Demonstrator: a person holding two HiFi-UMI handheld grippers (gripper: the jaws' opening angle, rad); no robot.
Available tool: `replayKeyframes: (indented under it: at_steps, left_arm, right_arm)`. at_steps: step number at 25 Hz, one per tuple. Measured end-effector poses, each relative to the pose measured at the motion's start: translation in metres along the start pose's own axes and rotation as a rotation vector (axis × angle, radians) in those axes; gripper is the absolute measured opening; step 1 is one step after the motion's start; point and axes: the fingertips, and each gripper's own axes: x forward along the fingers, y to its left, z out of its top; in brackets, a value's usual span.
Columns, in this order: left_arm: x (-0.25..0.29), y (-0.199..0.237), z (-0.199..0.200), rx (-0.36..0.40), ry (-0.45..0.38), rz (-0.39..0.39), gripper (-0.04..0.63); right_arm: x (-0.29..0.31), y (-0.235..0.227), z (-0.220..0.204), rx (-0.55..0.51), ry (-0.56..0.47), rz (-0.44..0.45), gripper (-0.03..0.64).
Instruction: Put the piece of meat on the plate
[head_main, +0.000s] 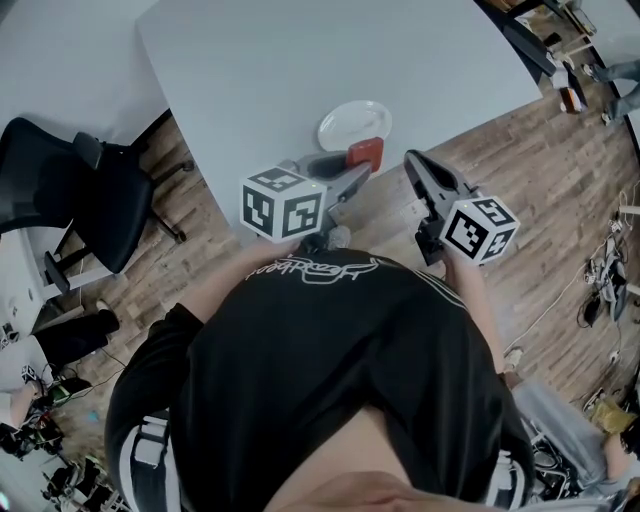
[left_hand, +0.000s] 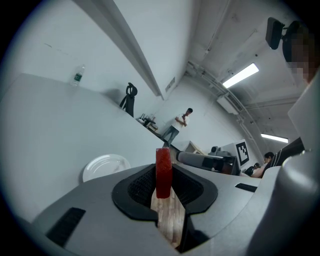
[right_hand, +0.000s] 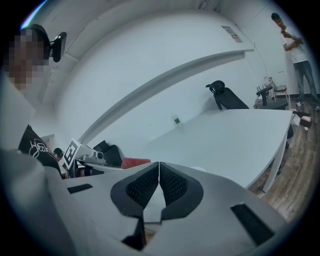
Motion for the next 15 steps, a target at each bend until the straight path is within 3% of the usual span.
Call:
replayKeyframes:
  at_steps: [15]
  left_arm:
    - [0.021,0.04,0.008,-0.031,0.034,-0.008,0.094]
  right_arm:
    - [0.032,-0.025,-0.005,0.039,0.039,-0.023,0.011]
